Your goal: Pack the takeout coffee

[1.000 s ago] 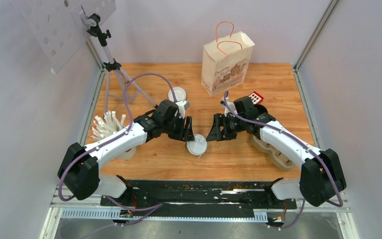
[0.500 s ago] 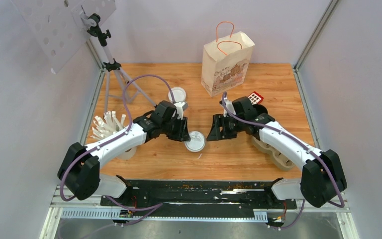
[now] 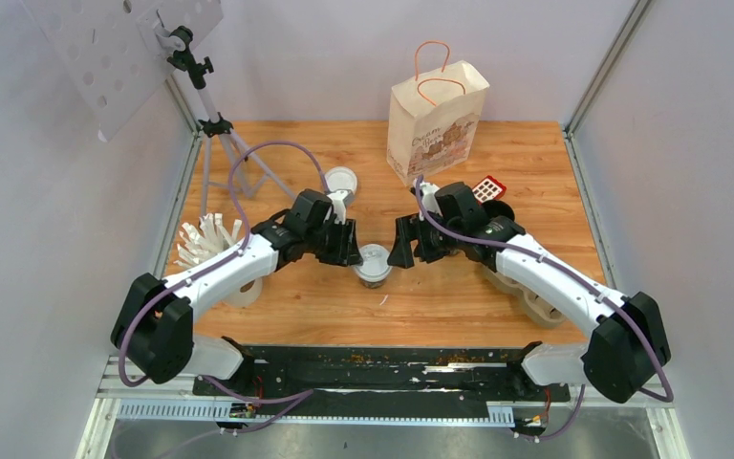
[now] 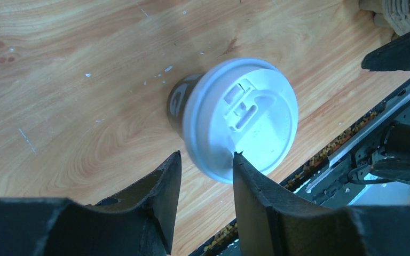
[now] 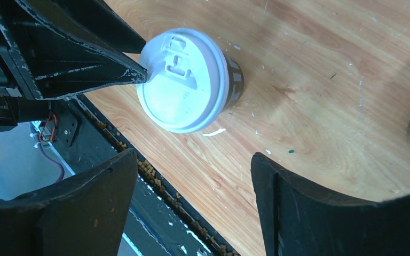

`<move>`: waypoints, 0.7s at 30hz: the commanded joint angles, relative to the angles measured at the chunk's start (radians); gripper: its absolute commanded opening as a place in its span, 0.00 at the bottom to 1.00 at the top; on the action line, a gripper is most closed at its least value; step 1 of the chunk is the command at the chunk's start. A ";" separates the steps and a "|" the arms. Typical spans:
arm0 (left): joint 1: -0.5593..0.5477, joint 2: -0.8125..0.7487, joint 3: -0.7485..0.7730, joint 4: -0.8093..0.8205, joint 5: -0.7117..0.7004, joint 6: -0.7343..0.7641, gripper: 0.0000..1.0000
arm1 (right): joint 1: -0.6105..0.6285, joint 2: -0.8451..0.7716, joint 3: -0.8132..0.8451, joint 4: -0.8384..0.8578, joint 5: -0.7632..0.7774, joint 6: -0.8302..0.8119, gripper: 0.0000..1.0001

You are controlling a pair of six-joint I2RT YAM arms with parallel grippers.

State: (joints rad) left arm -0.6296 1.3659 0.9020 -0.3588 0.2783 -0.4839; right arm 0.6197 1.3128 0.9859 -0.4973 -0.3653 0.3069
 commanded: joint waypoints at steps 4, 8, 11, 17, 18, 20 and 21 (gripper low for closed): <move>0.015 0.008 0.075 -0.002 0.017 0.027 0.52 | 0.020 -0.046 0.043 0.017 0.060 -0.049 0.83; 0.017 -0.016 0.140 -0.054 -0.003 0.032 0.56 | 0.043 -0.042 0.075 -0.008 0.119 -0.050 0.96; 0.018 -0.084 0.204 -0.107 -0.078 0.056 0.57 | 0.070 -0.035 0.093 -0.010 0.162 -0.044 0.96; 0.021 -0.259 0.404 -0.278 -0.259 0.129 0.70 | 0.135 0.039 0.175 -0.070 0.279 -0.038 0.96; 0.021 -0.283 0.430 -0.297 -0.273 0.145 0.73 | 0.148 0.055 0.192 -0.079 0.294 -0.037 0.96; 0.022 -0.331 0.472 -0.324 -0.334 0.163 0.98 | 0.172 0.091 0.224 -0.100 0.322 -0.040 0.97; 0.022 -0.353 0.487 -0.331 -0.351 0.171 1.00 | 0.187 0.113 0.239 -0.110 0.339 -0.041 0.97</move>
State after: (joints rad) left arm -0.6125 1.1164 1.3048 -0.6060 0.0620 -0.3790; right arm 0.7635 1.3659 1.1477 -0.5655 -0.1272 0.2741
